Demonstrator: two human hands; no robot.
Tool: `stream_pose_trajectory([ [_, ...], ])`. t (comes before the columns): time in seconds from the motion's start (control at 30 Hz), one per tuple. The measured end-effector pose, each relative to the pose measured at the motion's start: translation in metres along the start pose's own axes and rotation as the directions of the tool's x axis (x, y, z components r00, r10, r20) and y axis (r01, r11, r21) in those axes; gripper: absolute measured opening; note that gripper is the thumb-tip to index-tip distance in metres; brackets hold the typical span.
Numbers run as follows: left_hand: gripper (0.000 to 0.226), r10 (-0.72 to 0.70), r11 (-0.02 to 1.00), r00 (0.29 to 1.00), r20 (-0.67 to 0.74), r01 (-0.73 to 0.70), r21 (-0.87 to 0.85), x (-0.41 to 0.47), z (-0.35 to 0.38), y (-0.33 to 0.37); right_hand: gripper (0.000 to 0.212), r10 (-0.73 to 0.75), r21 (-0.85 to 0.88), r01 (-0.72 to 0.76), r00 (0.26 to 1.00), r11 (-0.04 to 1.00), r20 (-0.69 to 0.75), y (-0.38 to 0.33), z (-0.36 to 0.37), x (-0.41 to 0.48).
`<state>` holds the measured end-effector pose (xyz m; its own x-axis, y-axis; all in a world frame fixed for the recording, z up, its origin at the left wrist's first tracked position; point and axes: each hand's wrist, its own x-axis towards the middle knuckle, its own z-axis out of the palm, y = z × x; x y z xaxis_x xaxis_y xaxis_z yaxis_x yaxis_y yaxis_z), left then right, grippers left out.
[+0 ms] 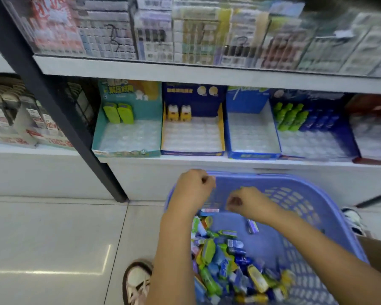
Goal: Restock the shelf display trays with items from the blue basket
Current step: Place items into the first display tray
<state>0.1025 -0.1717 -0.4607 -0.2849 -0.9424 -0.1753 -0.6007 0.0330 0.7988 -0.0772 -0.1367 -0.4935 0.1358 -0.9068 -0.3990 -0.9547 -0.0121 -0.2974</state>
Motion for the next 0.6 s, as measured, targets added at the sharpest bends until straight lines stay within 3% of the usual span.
stream_pose_trajectory([
  [0.13, 0.023, -0.161, 0.952, 0.910, 0.382, 0.042, 0.302, 0.000, 0.078, -0.021, 0.041, 0.227, 0.067, -0.245, 0.953, 0.967, 0.202, 0.071, 0.066, 0.004],
  [0.27, 0.034, -0.353, 0.819, 0.741, 0.571, -0.051, 0.572, -0.019, 0.135, -0.060, 0.052, 0.219, 0.145, -0.264, 0.939, 0.954, 0.266, 0.095, 0.119, 0.014],
  [0.33, 0.029, -0.422, 0.769, 0.711, 0.562, -0.047, 0.638, -0.022, 0.148, -0.071, 0.048, 0.165, 0.190, -0.213, 0.957, 0.958, 0.238, 0.094, 0.138, 0.022],
  [0.5, 0.047, -0.470, 0.713, 0.820, 0.326, 0.135, 0.688, -0.017, 0.148, -0.082, 0.033, 0.094, 0.155, -0.121, 0.980, 0.980, 0.173, 0.090, 0.171, 0.035],
  [0.6, 0.054, -0.541, 0.647, 0.816, 0.202, 0.250, 0.721, -0.016, 0.145, -0.093, 0.012, 0.119, 0.258, -0.152, 0.983, 0.954, 0.138, 0.093, 0.173, 0.037],
])
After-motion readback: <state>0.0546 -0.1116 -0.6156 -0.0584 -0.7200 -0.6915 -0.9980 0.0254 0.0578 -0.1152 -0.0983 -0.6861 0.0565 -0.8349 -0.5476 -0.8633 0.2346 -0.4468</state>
